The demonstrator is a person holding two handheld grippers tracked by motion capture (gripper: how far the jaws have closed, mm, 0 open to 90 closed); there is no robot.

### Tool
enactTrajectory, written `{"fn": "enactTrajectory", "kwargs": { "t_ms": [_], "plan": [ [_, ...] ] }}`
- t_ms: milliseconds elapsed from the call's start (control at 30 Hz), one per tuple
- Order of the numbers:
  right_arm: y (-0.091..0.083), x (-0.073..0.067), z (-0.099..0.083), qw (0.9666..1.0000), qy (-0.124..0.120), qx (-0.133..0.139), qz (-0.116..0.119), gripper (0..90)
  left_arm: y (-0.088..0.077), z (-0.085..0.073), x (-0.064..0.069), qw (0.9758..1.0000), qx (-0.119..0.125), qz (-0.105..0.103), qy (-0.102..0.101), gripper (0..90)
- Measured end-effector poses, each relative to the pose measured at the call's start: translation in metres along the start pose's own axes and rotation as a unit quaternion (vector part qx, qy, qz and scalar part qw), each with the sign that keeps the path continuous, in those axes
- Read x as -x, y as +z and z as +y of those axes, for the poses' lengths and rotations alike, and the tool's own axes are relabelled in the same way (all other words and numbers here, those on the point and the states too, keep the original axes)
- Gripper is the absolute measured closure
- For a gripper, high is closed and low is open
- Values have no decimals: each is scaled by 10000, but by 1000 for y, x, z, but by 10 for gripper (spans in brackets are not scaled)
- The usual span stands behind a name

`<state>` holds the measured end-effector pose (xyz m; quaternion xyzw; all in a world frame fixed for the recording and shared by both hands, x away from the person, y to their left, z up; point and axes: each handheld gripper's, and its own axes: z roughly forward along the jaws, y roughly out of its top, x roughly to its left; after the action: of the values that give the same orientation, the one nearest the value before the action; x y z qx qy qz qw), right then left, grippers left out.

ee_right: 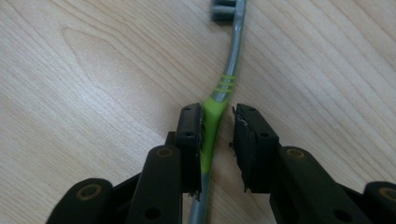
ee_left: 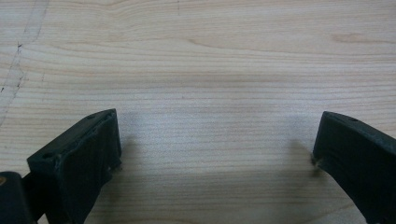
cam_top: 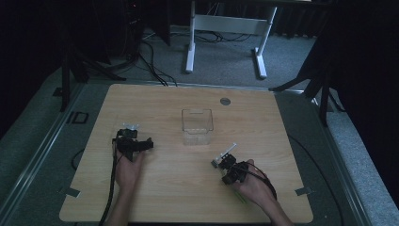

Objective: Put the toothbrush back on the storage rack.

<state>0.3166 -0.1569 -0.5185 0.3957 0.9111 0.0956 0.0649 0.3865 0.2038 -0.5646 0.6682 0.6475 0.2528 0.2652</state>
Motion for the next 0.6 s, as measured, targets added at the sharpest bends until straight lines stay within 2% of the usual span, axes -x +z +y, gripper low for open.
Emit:
{"fn": "enactTrajectory", "kwargs": {
  "t_ms": [267, 500, 600],
  "plan": [
    [1, 2, 0, 10000, 44, -23, 26, 730, 0, 0, 0, 10000, 1, -1, 0, 14],
    [1, -2, 1, 10000, -23, -86, 40, 795, 0, 0, 0, 10000, 1, 1, 0, 14],
    [0, 0, 1, 9999, 15, -79, 115, 798, 0, 0, 0, 10000, -1, 1, 0, 14]
  ]
}}
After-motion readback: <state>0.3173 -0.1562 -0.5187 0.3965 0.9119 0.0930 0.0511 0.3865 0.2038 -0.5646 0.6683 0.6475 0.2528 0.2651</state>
